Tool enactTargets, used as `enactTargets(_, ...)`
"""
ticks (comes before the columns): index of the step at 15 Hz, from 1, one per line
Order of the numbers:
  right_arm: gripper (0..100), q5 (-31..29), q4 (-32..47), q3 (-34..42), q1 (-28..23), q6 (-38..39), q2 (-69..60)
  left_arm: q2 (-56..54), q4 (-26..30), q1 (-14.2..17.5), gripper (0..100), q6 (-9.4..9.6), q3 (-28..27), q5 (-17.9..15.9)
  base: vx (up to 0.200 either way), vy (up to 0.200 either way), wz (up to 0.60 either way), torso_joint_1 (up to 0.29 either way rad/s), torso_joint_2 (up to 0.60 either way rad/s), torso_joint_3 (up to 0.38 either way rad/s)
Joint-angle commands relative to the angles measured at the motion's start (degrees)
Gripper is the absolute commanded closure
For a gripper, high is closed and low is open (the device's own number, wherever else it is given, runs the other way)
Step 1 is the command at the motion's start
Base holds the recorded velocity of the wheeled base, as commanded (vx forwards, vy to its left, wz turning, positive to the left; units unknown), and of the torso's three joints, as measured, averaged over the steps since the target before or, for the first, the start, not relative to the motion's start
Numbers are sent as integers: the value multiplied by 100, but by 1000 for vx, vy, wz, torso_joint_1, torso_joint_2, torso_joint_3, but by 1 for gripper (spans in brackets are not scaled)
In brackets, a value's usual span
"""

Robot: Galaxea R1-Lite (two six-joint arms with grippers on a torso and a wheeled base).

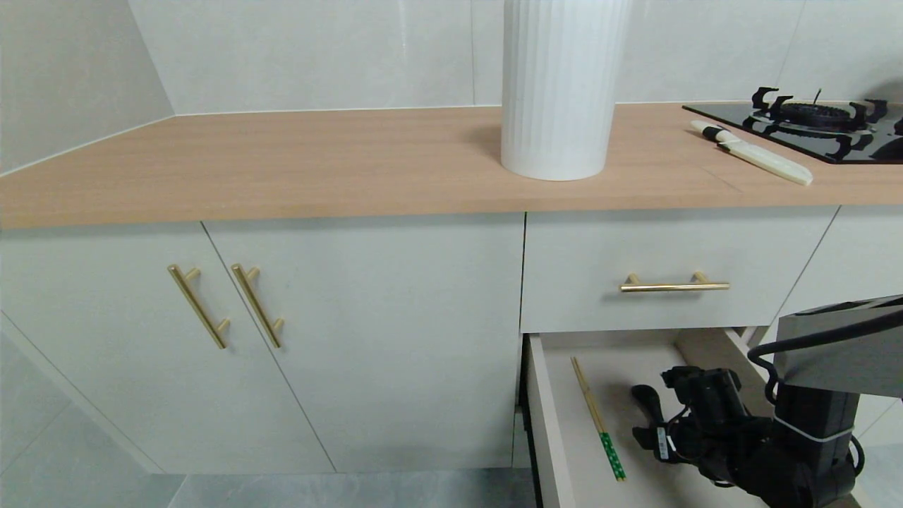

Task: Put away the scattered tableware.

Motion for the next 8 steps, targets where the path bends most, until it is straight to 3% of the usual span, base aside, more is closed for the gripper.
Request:
enactTargets(1,0,3,5,54,4,10,-251,9,0,-3,0,-2,1,2,0,0,0,0,0,0)
enactTargets(4,0,3,110,212,4,-8,-989,9,0,-3,0,-2,1,2,0,0,0,0,0,0)
enactTargets(8,0,12,1464,318,-5,1,-2624,9,0,-3,0,-2,1,2,0,0,0,0,0,0)
